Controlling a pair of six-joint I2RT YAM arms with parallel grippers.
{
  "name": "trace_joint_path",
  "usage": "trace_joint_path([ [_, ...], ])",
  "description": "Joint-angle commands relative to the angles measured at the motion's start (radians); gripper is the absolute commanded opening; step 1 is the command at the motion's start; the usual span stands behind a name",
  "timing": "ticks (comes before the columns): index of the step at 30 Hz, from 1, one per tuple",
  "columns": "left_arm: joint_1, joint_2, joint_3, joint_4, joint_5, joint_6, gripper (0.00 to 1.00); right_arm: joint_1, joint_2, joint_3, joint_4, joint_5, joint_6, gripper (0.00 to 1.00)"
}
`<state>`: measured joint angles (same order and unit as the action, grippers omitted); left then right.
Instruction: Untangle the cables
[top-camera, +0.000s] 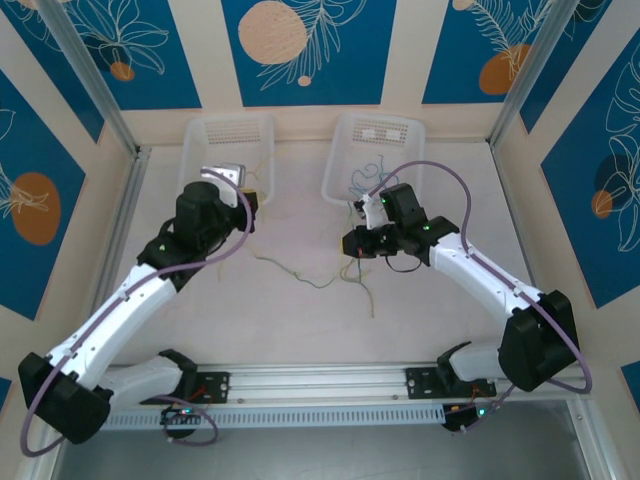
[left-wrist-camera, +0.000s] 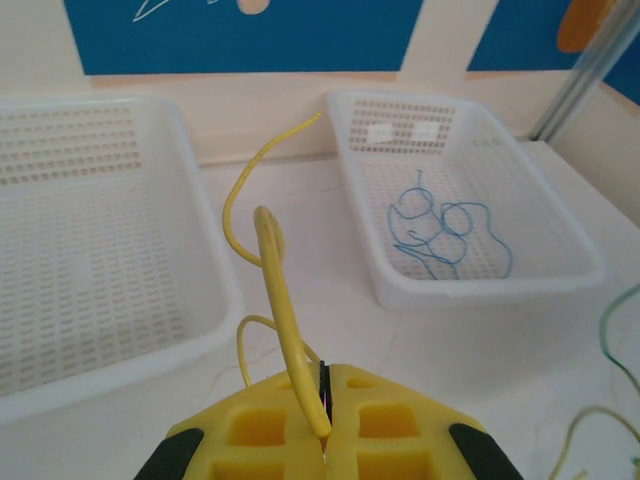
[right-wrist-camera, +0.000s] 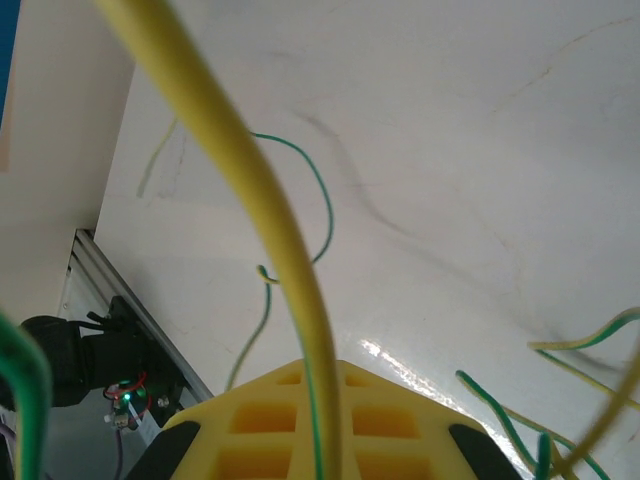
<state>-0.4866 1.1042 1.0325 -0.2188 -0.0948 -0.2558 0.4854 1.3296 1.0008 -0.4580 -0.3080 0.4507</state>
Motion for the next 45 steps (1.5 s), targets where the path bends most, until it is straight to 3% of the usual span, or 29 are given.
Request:
trace_joint_path([
  [1,0.062,0.056,0.061,-0.061,0.037,0.007,0.00,0.013,-0.014,-0.005,0.007,-0.023,-0.019,0.00],
  [13,0.297,0.415,0.367,-0.073,0.213,0.022,0.00,0.030,-0.029,0.001,0.005,-0.019,-0.018,0.00],
  [22,0.351,0.730,0.614,-0.132,0.235,0.048,0.00,0.048,-0.046,0.010,-0.003,-0.011,-0.015,0.00],
  [26,0.355,0.838,0.745,-0.218,0.228,0.062,0.05,0.059,-0.057,0.030,-0.012,-0.011,-0.012,0.00],
  [28,0.358,0.875,0.789,-0.252,0.207,0.058,0.14,0.068,-0.063,0.044,-0.022,-0.004,-0.015,0.00],
  [31,0.358,0.901,0.807,-0.255,0.185,0.061,0.17,0.075,-0.073,0.057,-0.032,0.007,-0.018,0.00],
  [34,0.365,0.936,0.836,-0.255,0.159,0.071,0.29,0.079,-0.078,0.069,-0.043,0.010,-0.021,0.00],
  [39,0.383,1.010,0.963,-0.335,0.145,0.074,0.40,0.081,-0.076,0.089,-0.063,0.017,-0.030,0.00],
  [43,0.377,0.968,0.973,-0.382,0.108,0.037,0.43,0.082,-0.073,0.103,-0.073,0.023,-0.025,0.00],
  [45,0.358,0.884,0.895,-0.334,0.098,0.046,0.44,0.085,-0.070,0.111,-0.070,0.024,-0.020,0.00],
])
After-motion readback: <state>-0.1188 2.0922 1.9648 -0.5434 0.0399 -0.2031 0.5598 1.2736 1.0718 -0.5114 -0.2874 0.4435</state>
